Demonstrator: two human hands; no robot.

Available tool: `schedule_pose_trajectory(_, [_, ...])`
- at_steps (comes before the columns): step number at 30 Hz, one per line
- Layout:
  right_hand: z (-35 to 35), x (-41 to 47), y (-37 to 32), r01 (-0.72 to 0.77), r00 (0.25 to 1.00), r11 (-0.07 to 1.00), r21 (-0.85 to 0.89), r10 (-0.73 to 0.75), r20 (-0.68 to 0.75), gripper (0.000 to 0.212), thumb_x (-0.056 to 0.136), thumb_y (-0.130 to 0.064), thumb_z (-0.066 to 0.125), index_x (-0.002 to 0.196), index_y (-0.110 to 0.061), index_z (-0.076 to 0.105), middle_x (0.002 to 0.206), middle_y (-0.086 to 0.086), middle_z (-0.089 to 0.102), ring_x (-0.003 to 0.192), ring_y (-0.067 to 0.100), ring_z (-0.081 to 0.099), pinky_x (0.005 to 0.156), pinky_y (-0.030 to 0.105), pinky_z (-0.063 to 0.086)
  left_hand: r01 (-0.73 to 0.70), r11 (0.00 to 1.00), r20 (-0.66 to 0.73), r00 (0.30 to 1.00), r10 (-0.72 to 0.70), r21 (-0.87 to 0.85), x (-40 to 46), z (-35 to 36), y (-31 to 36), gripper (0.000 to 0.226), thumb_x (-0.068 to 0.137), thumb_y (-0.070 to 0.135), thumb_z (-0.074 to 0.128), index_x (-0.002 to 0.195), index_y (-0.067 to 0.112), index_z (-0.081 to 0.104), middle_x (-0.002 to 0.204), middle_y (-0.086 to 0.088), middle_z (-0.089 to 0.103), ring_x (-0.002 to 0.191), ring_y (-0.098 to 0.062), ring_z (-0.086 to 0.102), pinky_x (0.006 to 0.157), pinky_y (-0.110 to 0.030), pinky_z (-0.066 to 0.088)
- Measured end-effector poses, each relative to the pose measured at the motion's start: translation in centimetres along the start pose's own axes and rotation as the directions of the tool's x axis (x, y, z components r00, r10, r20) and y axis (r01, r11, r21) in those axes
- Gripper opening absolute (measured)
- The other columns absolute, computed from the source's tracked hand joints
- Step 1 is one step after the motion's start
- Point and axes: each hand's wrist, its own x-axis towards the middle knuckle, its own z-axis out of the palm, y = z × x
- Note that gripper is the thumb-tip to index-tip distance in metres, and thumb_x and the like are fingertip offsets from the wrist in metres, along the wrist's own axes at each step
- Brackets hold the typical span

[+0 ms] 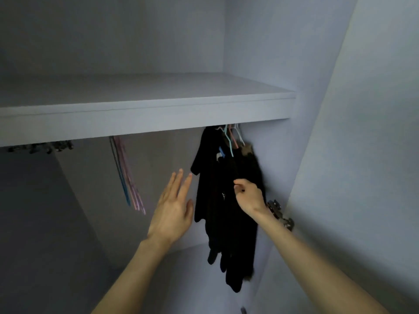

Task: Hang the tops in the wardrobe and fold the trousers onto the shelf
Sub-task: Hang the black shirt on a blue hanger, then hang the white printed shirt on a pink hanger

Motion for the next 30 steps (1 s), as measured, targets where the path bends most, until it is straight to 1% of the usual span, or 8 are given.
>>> schedule_pose_trajectory(4, [-0.3, -6.3, 3.1, -0.115, 0.992, 0.990, -0.082, 0.119, 0.047, 0.030, 0.099, -0.017, 0.041, 0.120, -0.013, 0.061, 0.120, 0.007, 0.063, 0.113, 0.024, 0.057, 0.075, 0.013, 0.034, 0.053, 0.963, 0.094, 0.995, -0.029, -0.264, -2.3, 2.5, 2.0, 0.049, 0.097, 0.014, 0.046, 0.144, 0.010, 0.033, 0.148, -0.009, 0.036, 0.138, -0.023, 0.032, 0.113, -0.036, 0.028])
schedule_pose_trajectory(7, [-1.2, -13.2, 5.8, -0.244, 0.968, 0.965, -0.099, 0.249, 0.039, 0.029, 0.099, -0.014, 0.039, 0.112, -0.007, 0.064, 0.117, 0.013, 0.063, 0.110, 0.030, 0.058, 0.081, 0.025, 0.040, -0.036, 0.937, 0.232, 0.965, 0.123, -0.348, -6.1, 4.5, 3.9, 0.040, 0.096, 0.011, 0.047, 0.136, 0.006, 0.046, 0.137, -0.012, 0.050, 0.126, -0.027, 0.047, 0.107, -0.037, 0.037])
schedule_pose_trajectory(11, [-3.3, -23.5, 8.3, -0.402, 0.915, 0.915, 0.015, 0.402, -0.038, 0.031, 0.099, -0.018, 0.043, 0.122, -0.009, 0.061, 0.122, 0.012, 0.063, 0.113, 0.029, 0.058, 0.098, 0.034, 0.044, -0.104, 0.885, 0.383, 0.874, 0.299, -0.454, -10.5, 6.6, 6.9, 0.037, 0.098, 0.015, 0.044, 0.134, 0.008, 0.050, 0.135, -0.008, 0.053, 0.123, -0.024, 0.049, 0.104, -0.033, 0.038])
schedule_pose_trajectory(14, [-5.4, -32.2, 10.1, -0.507, 0.842, 0.850, 0.140, 0.523, -0.129, 0.030, 0.099, -0.020, 0.044, 0.122, -0.009, 0.060, 0.119, 0.011, 0.065, 0.104, 0.024, 0.063, 0.085, 0.027, 0.048, -0.166, 0.831, 0.461, 0.767, 0.447, -0.530, -14.7, 8.1, 11.4, 0.037, 0.098, 0.016, 0.045, 0.134, 0.008, 0.050, 0.135, -0.008, 0.054, 0.124, -0.024, 0.050, 0.100, -0.029, 0.037])
schedule_pose_trajectory(18, [-7.6, -43.8, 12.0, -0.575, 0.683, 0.745, 0.339, 0.665, -0.303, 0.028, 0.098, -0.014, 0.044, 0.120, -0.005, 0.060, 0.114, 0.013, 0.066, 0.080, 0.011, 0.061, 0.055, 0.007, 0.042, -0.225, 0.688, 0.476, 0.575, 0.665, -0.690, -21.7, 8.7, 18.7, 0.032, 0.096, 0.011, 0.048, 0.126, 0.006, 0.058, 0.128, -0.008, 0.059, 0.119, -0.021, 0.054, 0.100, -0.022, 0.036])
schedule_pose_trajectory(24, [-9.1, -61.8, 12.6, -0.587, 0.378, 0.592, 0.553, 0.804, -0.459, 0.027, 0.098, -0.009, 0.043, 0.116, 0.000, 0.061, 0.106, 0.017, 0.068, 0.095, 0.029, 0.066, 0.079, 0.021, 0.048, -0.357, 0.483, 0.434, 0.211, 0.876, -0.800, -31.4, 8.3, 27.8, 0.028, 0.094, 0.008, 0.050, 0.118, 0.008, 0.064, 0.119, -0.009, 0.066, 0.112, -0.022, 0.060, 0.097, -0.032, 0.045])
schedule_pose_trajectory(28, [-8.7, -75.0, 11.7, -0.568, 0.161, 0.501, 0.653, 0.845, -0.509, 0.024, 0.099, -0.018, 0.044, 0.109, -0.011, 0.064, 0.100, 0.004, 0.070, 0.087, 0.013, 0.065, 0.067, 0.011, 0.046, -0.357, 0.323, 0.356, -0.028, 0.934, -0.876, -41.2, 6.9, 33.9, 0.029, 0.093, 0.007, 0.052, 0.120, 0.008, 0.063, 0.118, -0.008, 0.066, 0.110, -0.019, 0.062, 0.097, -0.033, 0.046])
schedule_pose_trajectory(30, [-8.2, -81.6, 11.2, -0.543, 0.063, 0.451, 0.708, 0.863, -0.501, 0.021, 0.099, -0.020, 0.043, 0.105, -0.017, 0.063, 0.095, -0.001, 0.069, 0.085, 0.012, 0.064, 0.067, 0.018, 0.046, -0.328, 0.283, 0.346, -0.153, 0.926, -0.901, -46.5, 6.3, 36.2, 0.030, 0.095, 0.011, 0.050, 0.123, 0.014, 0.062, 0.120, -0.002, 0.066, 0.110, -0.016, 0.062, 0.097, -0.034, 0.047])
